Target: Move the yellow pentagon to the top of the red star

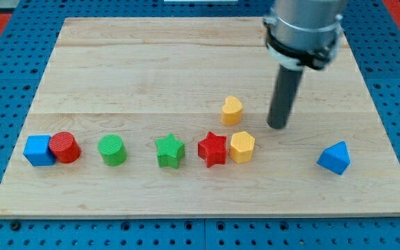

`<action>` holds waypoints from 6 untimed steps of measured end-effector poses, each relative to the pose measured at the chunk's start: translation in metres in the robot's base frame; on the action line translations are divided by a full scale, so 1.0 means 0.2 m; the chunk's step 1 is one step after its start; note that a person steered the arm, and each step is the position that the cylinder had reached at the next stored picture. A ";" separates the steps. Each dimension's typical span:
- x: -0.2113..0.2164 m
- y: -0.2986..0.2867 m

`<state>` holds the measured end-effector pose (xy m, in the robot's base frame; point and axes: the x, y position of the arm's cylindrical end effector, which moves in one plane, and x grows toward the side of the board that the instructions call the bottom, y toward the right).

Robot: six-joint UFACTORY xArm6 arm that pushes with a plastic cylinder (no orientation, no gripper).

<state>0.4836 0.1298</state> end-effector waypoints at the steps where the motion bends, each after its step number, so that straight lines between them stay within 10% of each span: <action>1: 0.17 -0.01; 6: 0.02 -0.36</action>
